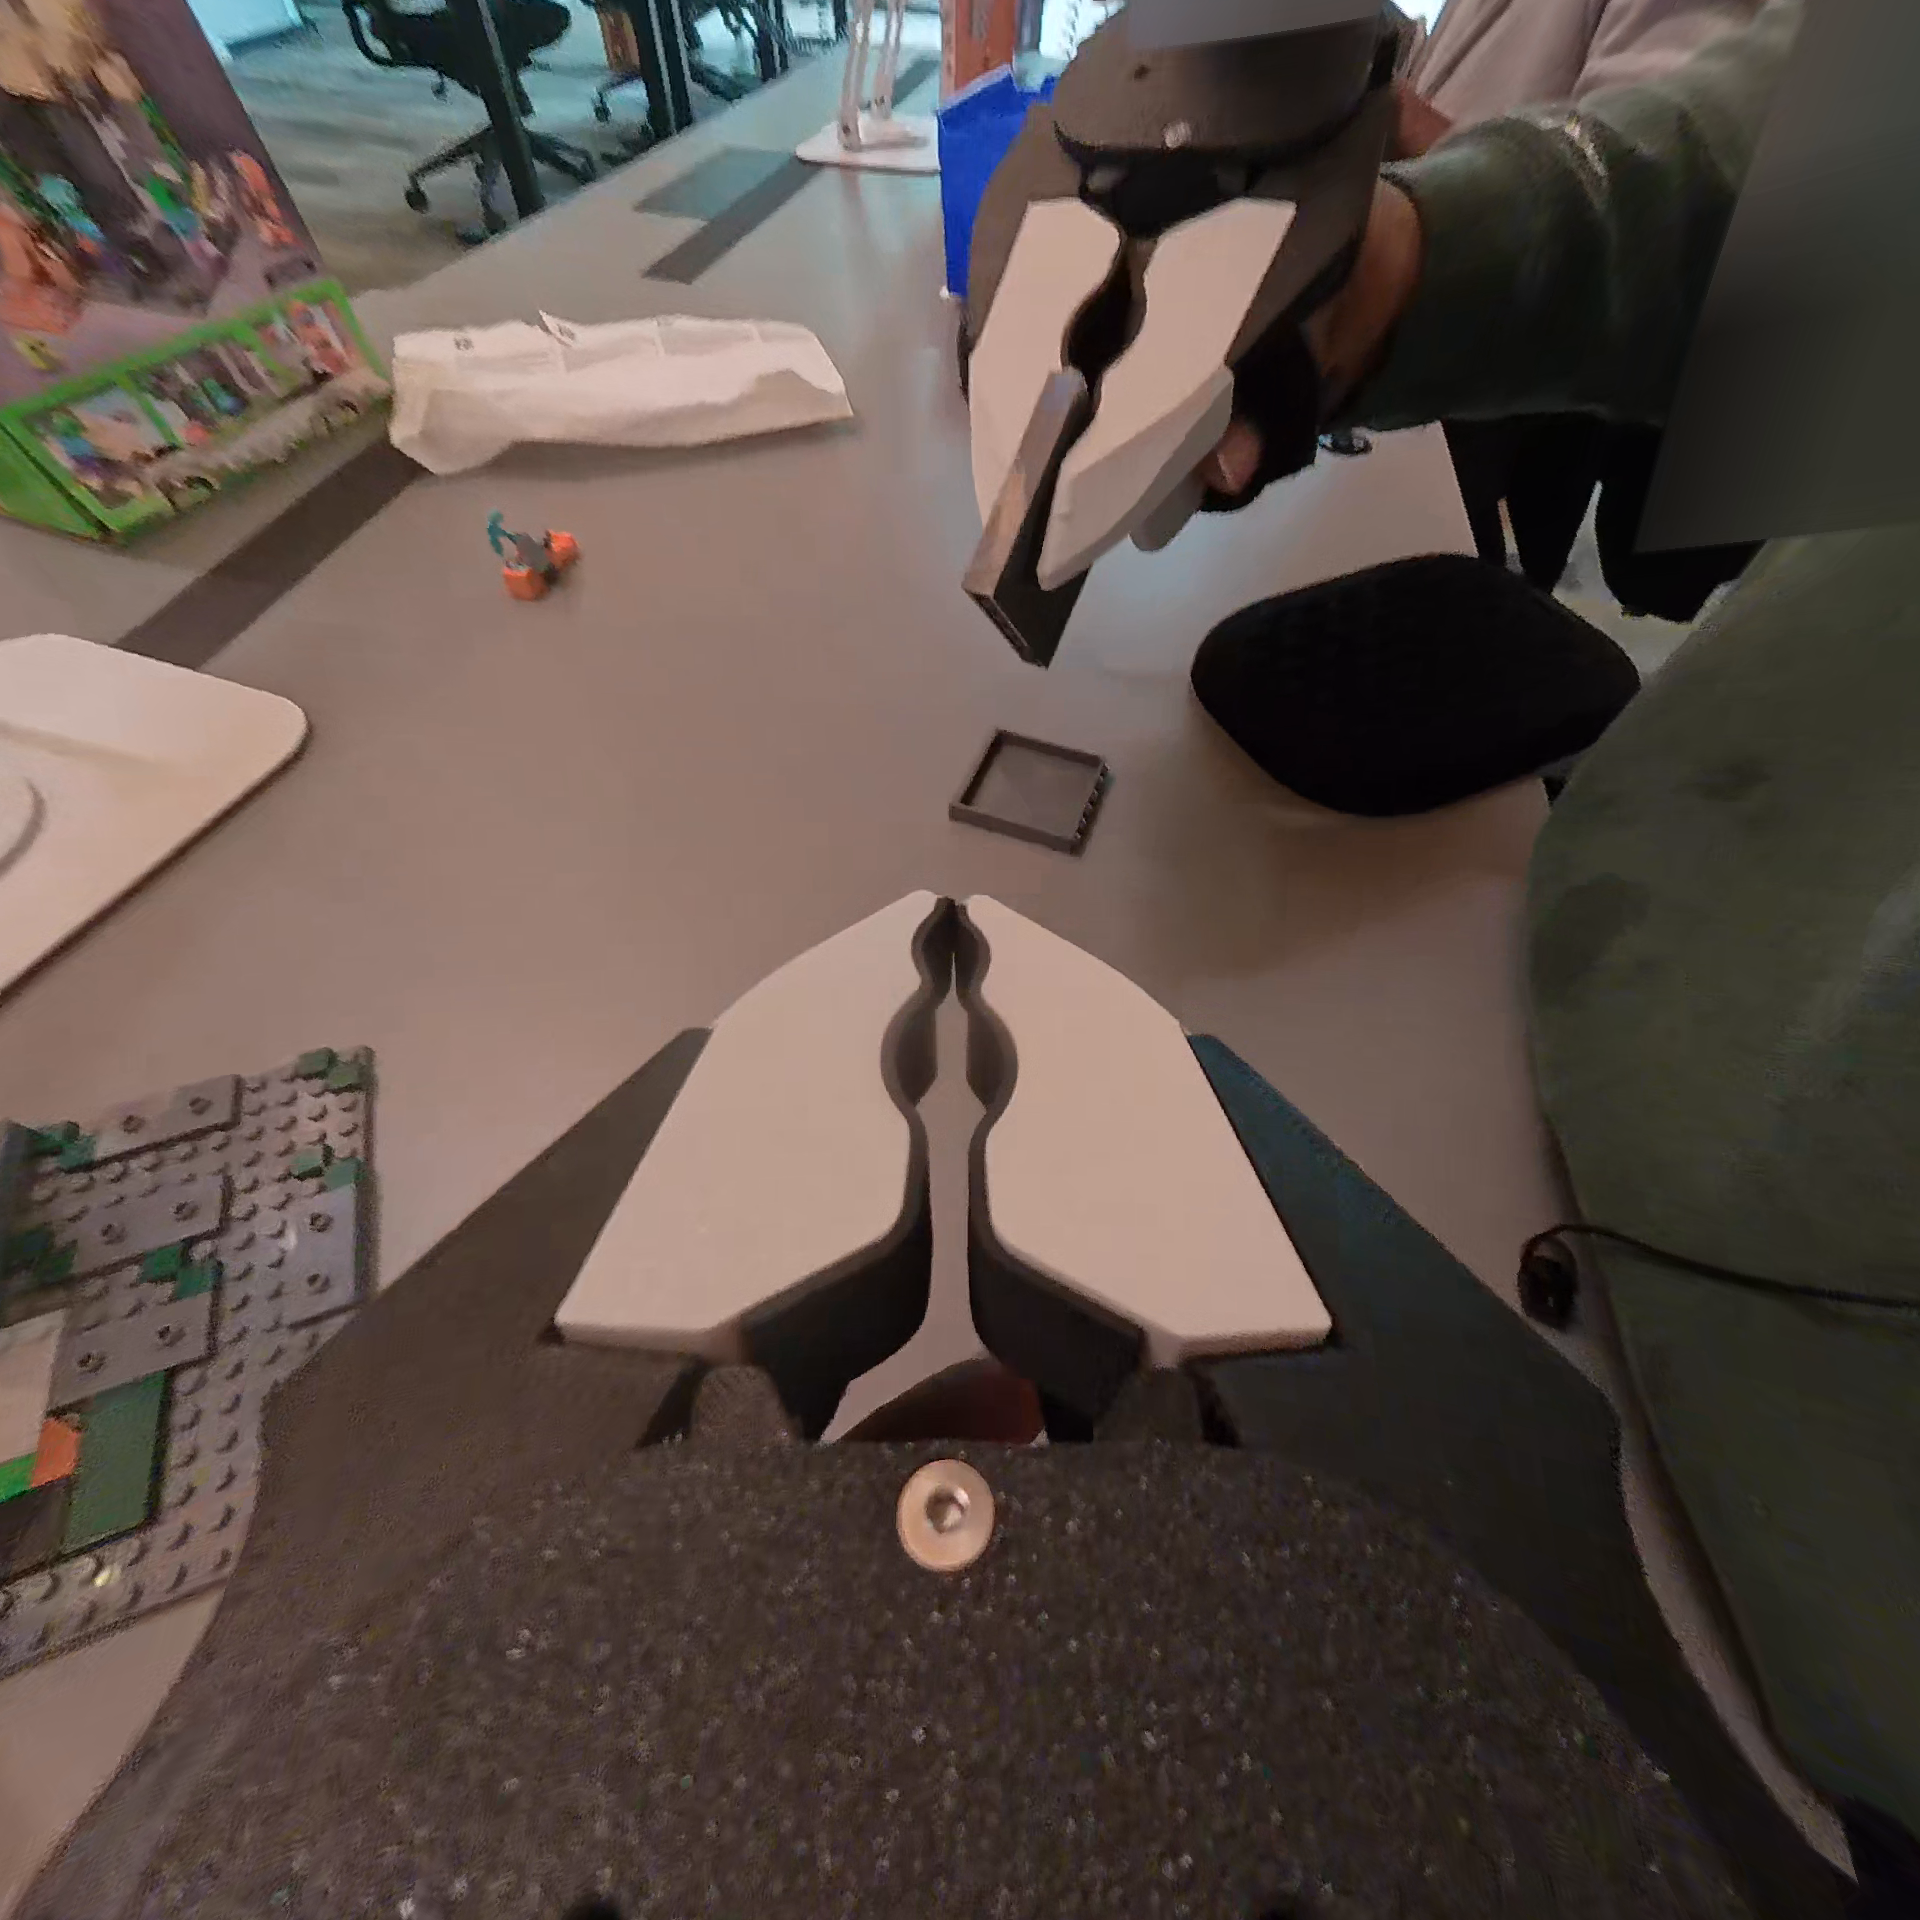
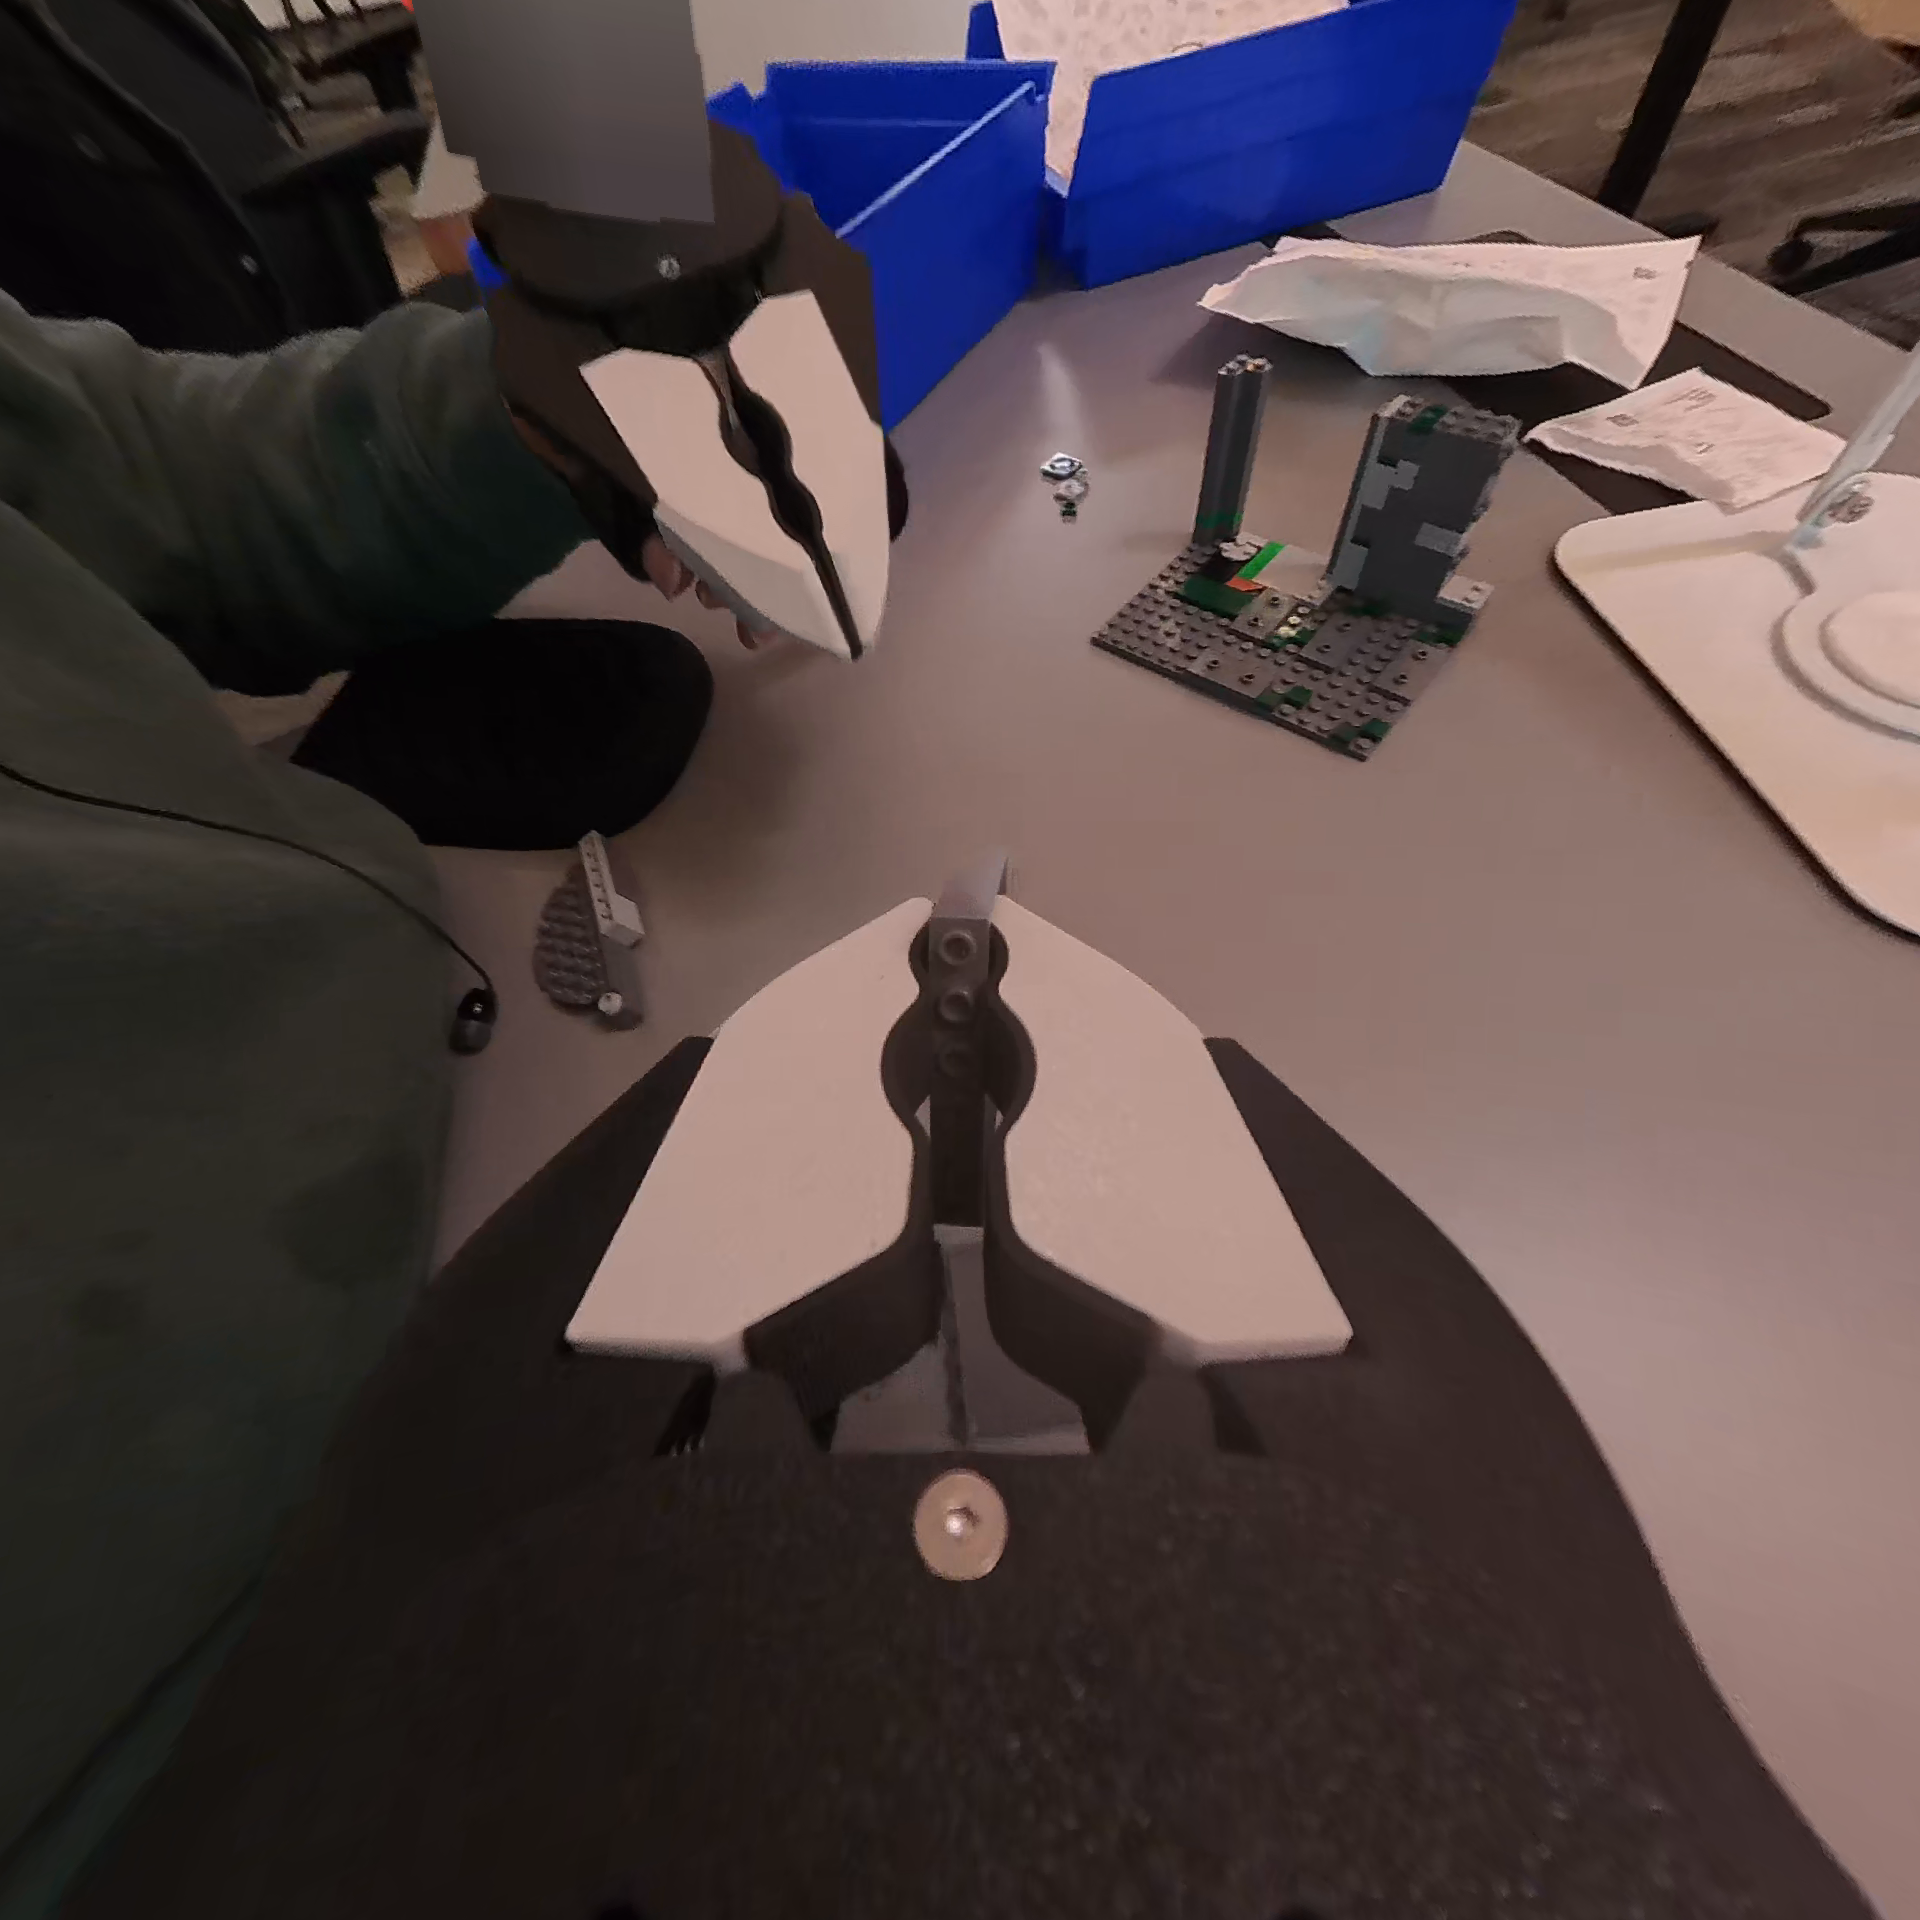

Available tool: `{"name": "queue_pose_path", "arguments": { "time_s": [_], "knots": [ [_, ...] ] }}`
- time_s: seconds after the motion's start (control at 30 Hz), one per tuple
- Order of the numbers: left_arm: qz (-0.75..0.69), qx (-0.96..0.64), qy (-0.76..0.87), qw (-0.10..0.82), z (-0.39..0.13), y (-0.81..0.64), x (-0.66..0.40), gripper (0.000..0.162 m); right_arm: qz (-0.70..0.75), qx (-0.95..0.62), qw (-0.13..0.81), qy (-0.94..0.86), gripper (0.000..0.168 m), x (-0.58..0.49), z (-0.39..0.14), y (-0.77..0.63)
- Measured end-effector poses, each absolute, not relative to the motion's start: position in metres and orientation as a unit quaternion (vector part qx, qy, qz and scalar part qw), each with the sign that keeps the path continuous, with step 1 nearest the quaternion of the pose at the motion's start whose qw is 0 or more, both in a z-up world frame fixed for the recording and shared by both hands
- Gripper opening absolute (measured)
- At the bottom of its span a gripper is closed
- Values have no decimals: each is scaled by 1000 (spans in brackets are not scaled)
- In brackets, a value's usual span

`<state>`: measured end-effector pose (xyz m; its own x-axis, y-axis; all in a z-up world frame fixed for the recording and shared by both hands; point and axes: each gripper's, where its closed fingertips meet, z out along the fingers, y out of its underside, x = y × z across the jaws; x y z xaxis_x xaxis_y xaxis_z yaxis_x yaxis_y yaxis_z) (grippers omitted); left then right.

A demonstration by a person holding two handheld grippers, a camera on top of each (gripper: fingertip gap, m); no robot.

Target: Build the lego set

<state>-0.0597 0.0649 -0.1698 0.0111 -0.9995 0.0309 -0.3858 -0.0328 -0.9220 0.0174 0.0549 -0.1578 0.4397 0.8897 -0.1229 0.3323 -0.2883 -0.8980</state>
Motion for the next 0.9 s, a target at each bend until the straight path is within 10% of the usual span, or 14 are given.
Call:
{"name": "queue_pose_path", "arguments": {
  "time_s": [0.73, 0.9],
  "knots": [
    [-349, -602, 684, 219, -226, -2, -94, 0, 389, -731, 396, -396, 3, 21, -179, 34],
    [-316, -605, 716, 147, -246, -25, -104, 26, 387, -729, 382, -415, 3, 20, -191, 23]
  ]
}}
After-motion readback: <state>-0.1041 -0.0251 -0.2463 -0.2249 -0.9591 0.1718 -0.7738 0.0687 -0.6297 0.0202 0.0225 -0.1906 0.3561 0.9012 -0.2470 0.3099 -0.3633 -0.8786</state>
